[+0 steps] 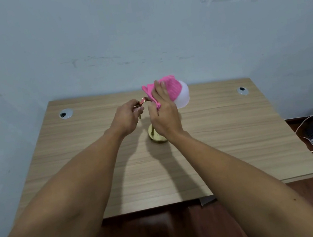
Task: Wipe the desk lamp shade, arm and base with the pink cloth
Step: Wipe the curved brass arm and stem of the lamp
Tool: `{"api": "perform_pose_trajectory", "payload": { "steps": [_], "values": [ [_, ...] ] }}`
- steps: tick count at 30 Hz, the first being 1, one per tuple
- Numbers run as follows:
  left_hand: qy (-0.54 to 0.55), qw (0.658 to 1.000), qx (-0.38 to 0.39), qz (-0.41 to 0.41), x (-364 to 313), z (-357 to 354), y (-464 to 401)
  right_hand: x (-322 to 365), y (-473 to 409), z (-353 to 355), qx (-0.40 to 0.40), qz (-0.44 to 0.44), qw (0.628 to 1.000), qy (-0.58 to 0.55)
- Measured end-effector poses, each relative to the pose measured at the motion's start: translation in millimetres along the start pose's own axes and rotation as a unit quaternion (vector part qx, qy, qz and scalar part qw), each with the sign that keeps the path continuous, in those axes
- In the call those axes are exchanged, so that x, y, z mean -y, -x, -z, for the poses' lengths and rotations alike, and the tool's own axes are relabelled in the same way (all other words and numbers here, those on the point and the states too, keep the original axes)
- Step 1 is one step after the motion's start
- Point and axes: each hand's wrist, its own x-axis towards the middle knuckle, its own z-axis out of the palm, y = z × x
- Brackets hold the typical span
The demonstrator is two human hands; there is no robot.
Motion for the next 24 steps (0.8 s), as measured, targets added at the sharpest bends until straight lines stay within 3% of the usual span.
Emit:
{"api": "perform_pose_trajectory", "payload": {
  "steps": [4, 7, 9, 11, 14, 19, 24],
  "values": [
    [0.003, 1.0, 0.0, 0.002, -1, -1, 0, -3, 16, 12, -0.114, -0.135, 0.979, -0.103],
    [0.019, 1.0, -0.001, 0.01, -1, -1, 2, 5, 8, 27, -0.25, -0.293, 0.89, -0.242],
    [0.017, 1.0, 0.0, 0.011, -1, -1, 2, 13, -6, 36, -0.327, -0.322, 0.822, -0.337],
    [0.014, 1.0, 0.002, 0.01, -2, -1, 2, 22, -20, 44, -0.377, -0.311, 0.786, -0.378],
    [0.013, 1.0, 0.003, 0.015, -4, 0, 2, 36, -31, 47, -0.366, -0.31, 0.803, -0.354],
    [-0.003, 1.0, 0.005, 0.013, -7, 0, 1, 51, -31, 24, -0.208, -0.308, 0.857, -0.358],
    [-0.026, 1.0, 0.002, 0.012, -9, 1, -1, 50, -20, 13, -0.195, -0.285, 0.889, -0.301]
  ]
}}
